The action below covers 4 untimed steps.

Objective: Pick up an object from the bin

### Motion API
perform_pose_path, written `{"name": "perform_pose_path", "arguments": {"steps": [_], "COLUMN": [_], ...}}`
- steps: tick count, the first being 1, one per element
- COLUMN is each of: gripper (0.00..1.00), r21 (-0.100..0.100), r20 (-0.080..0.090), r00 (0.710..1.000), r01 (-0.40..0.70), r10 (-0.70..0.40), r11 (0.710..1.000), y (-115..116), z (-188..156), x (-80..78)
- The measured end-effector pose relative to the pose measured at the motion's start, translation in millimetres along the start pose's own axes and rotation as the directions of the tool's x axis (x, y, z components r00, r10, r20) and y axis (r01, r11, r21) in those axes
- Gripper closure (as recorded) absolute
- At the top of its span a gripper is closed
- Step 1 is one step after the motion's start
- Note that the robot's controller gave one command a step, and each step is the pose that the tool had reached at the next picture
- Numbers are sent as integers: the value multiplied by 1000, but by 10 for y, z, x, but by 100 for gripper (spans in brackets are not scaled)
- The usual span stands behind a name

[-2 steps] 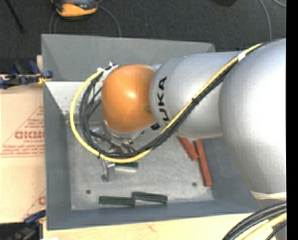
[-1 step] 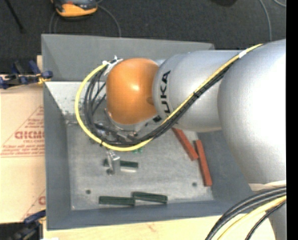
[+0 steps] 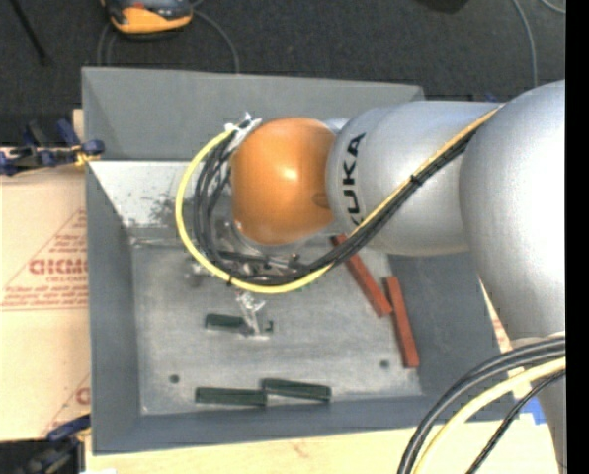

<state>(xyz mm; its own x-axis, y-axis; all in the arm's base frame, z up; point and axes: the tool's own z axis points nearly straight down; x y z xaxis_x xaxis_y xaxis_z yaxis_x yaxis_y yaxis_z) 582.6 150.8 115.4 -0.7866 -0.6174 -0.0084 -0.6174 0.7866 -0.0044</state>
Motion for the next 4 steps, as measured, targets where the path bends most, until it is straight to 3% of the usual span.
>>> {"name": "perform_pose_path", "arguments": {"steps": [1,2,3,4], "gripper": [100,0,0,0], "r21": [-5,-5,-6,-11], "r20": [-4,-6,-6,-11], "r00": [1000,1000,1000,997], "r01": [-5,-8,-8,70], "r10": [4,8,8,-70], "r11": [1000,1000,1000,998], "y": [-57,-58,-57,-252], "z": [444,445,446,248], "x": [-42,-39,-39,-2]}}
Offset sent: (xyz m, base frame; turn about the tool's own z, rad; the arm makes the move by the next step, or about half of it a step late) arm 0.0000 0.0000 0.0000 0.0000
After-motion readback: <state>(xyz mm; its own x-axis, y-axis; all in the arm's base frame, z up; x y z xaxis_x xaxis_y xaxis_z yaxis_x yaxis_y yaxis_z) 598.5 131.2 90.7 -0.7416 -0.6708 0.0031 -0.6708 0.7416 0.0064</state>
